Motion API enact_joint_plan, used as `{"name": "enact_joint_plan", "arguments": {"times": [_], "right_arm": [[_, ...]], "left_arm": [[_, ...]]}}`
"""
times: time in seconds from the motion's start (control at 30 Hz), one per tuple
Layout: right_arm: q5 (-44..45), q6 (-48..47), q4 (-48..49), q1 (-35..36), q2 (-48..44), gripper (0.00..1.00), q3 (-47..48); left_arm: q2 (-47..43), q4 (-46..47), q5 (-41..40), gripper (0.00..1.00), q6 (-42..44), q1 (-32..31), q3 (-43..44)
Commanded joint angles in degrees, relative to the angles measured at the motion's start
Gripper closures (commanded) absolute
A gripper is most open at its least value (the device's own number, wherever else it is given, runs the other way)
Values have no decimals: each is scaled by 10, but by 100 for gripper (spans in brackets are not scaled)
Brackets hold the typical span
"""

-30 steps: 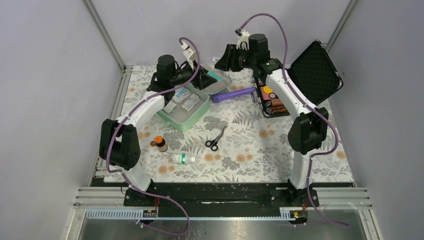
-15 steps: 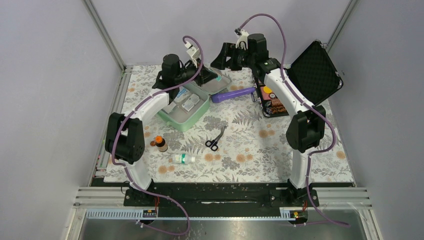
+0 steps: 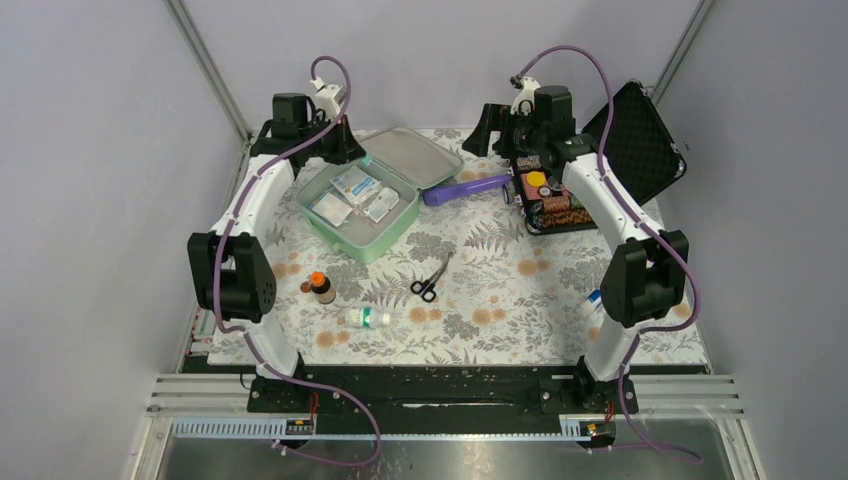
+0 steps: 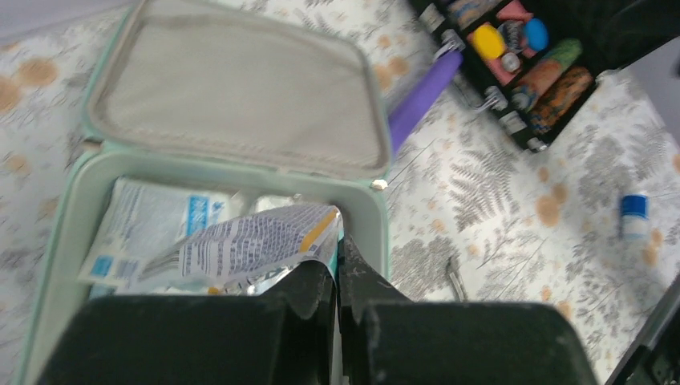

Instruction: Organize the medicine kit

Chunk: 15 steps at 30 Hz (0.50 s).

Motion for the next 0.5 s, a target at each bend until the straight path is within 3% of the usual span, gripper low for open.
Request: {"name": "enact_joint_plan", "arguments": {"times": [0.0, 0.23, 0.47], "right_arm": [[19, -49, -21, 6, -18, 1, 13], [26, -58, -29, 7, -13, 1, 6], [35, -72, -41, 6, -12, 1, 1]], "left_arm": [[23, -107, -72, 100, 30, 15, 36], [56, -73, -58, 100, -46, 26, 19], [137, -76, -53, 100, -41, 28, 87]]}}
